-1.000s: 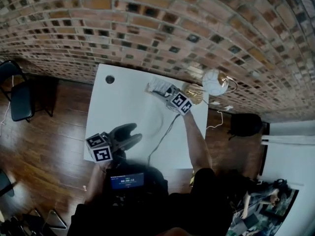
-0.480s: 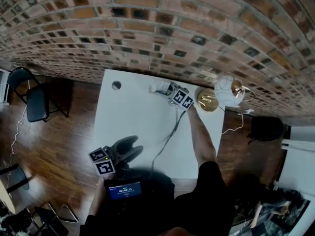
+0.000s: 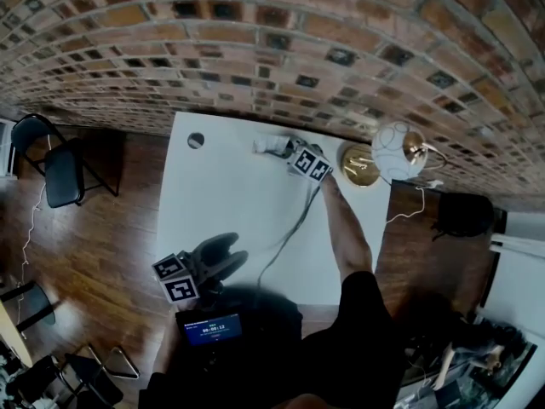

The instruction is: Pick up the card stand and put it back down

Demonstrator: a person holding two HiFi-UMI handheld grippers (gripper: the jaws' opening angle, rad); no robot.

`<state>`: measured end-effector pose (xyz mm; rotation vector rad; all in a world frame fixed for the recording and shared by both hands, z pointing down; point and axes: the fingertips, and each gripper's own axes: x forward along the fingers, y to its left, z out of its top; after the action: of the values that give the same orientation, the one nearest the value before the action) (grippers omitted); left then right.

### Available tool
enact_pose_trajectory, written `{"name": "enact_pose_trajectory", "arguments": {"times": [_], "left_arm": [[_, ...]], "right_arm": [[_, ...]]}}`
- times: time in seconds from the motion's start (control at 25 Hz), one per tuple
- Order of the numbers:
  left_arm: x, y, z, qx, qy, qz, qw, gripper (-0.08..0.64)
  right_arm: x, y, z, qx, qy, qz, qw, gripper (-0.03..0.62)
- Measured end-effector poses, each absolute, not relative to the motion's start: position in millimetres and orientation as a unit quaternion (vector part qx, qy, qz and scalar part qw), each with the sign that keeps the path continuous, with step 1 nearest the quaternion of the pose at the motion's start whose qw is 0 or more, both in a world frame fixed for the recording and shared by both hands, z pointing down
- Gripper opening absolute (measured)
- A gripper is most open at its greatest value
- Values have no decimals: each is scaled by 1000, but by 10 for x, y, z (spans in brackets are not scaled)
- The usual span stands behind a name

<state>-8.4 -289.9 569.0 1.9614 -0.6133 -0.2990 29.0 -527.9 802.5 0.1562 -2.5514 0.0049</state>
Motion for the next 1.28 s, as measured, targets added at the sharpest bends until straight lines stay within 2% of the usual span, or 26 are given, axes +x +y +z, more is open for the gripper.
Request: {"name": "enact_pose_trajectory", "arguments": {"times": [0.28, 0.44, 0.52, 0.84, 1.04, 1.28], "left_arm": [[-20, -2893, 5698, 814, -252, -116, 510, 255], [-4, -2896, 5688, 816, -247, -116, 509, 255], [3, -2896, 5682, 817, -245, -117, 509, 255], [-66, -2985, 5539, 827, -232, -137, 494, 255], [-190, -3022, 5404, 832, -213, -165, 484, 255], [-302, -2956, 5172, 849, -168, -188, 464, 255]], "right_arm": [[176, -5295, 8038, 48, -954, -3, 295, 138], [217, -5278, 7999, 62, -952, -1, 299, 259], [258, -5288, 7944, 76, -952, -3, 296, 288], [961, -5255, 7635, 207, -941, 53, 263, 288], [1430, -4767, 6951, 315, -927, 123, 164, 279], [1362, -3636, 5706, 359, -915, 183, -13, 133]]}}
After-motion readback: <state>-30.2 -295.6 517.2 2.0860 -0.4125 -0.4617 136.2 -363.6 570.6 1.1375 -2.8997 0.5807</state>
